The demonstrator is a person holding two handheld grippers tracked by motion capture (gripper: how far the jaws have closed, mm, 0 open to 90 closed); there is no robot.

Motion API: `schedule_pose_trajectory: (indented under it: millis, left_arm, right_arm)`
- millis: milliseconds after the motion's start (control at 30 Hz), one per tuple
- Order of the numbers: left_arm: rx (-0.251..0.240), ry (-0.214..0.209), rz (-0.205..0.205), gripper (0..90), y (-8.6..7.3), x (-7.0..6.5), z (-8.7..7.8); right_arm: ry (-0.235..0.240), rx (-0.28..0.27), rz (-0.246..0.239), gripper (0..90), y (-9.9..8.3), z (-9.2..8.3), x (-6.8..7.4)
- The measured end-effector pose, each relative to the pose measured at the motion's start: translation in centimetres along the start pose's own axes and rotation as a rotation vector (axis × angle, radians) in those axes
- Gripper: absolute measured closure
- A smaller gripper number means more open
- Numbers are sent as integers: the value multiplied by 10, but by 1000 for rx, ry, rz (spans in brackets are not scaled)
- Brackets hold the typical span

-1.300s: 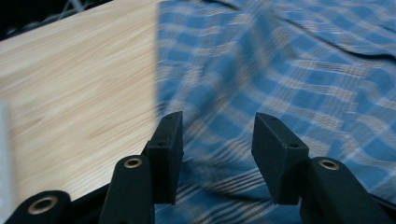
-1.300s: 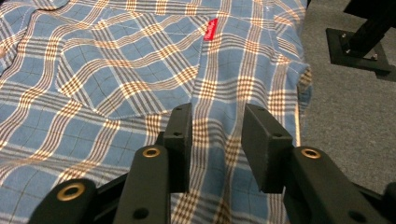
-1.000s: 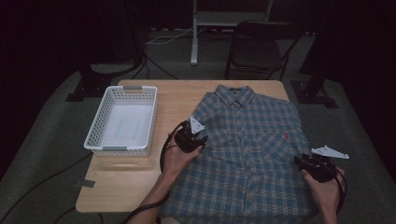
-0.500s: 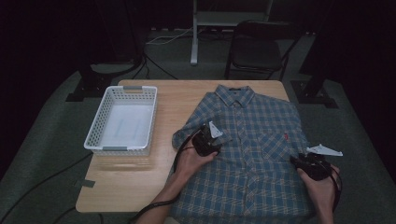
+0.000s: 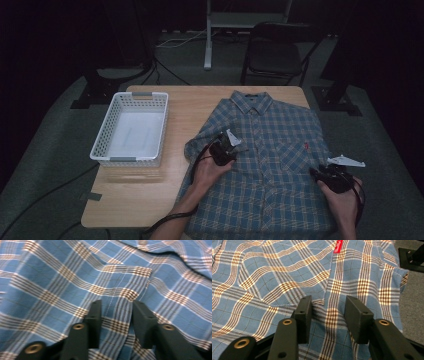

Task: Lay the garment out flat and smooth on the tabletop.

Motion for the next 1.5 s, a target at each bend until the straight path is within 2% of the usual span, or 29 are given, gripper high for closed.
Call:
schedule_pose_trajectory:
  millis: [100,267,567,767,1100,1500]
  left_arm:
    - [5,23,4,767,-1,0,0]
    - [14,42,11,849,-2,2,0]
    - [17,93,8,860,-1,11,-3]
    - [23,128,-1,859,-3,22,-4]
    - [29,180,-28,859,-8,41,-5]
    - [42,219,-56,858,-16,61,-10]
  right_arm:
    - [3,0,4,568,0,1,-1]
    - [2,2,2,567,1,1,-1]
    - [0,-6,-4,567,7,2,0]
    - [-1,-5,-2,567,12,6,-1]
    - [6,4,9,560,10,10,-3]
    - [2,0,14,550,11,11,-5]
Point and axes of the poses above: each handheld gripper's, and its own axes: z roughly forward along the jaws, y roughly out of its top, x roughly to its left, the point moved 2 cm from there along z, roughly forward along the jaws, and after that the axes turned 12 degrees about y, right-handed, at the moved point
